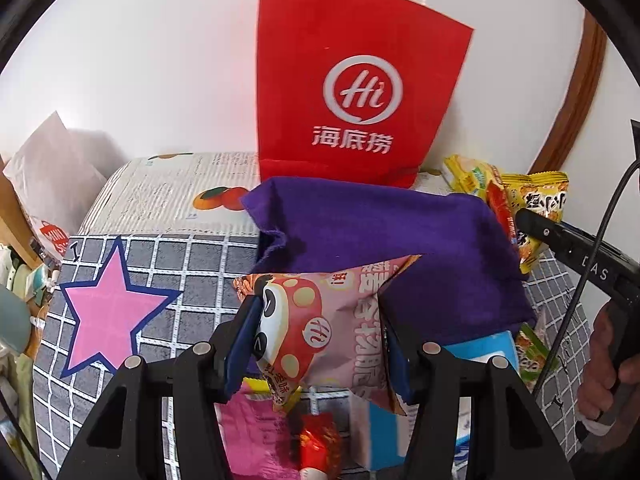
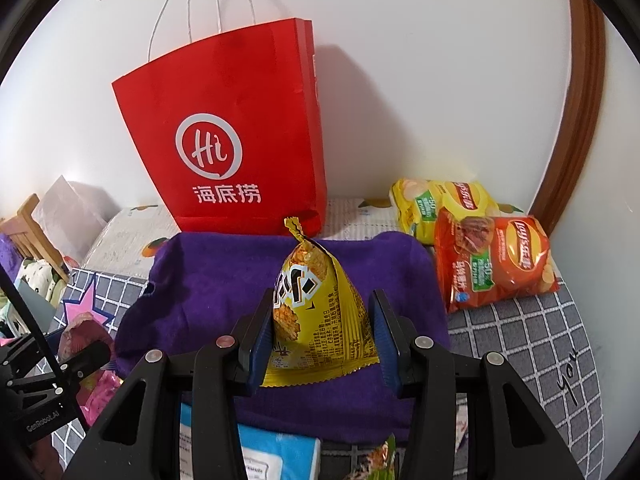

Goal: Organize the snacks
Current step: 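Lower both bags onto the purple towel and open both tools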

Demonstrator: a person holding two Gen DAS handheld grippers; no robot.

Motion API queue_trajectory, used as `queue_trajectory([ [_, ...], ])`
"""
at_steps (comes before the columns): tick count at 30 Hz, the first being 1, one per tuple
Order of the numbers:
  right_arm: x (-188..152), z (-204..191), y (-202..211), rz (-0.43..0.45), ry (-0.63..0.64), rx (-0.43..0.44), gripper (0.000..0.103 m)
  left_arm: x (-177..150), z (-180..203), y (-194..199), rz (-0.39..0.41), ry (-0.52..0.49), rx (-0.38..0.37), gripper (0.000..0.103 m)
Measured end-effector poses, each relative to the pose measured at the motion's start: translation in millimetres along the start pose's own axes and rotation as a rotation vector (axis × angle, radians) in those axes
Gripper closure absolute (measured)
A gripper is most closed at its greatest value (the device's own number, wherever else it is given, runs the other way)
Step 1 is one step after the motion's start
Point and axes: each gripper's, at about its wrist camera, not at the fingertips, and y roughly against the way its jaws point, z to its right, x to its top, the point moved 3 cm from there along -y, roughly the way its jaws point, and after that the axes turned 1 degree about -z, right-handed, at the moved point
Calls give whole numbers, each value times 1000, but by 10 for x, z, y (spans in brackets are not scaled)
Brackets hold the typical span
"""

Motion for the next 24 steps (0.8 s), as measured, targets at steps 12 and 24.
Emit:
queue_trajectory([
  [12, -4, 20, -479, -71, 7, 15, 58, 205, -57, -203, -11, -9, -30, 49],
  [24, -29, 188, -686, -127, 51, 8, 58, 556, 98, -688, -54, -57, -22, 49],
])
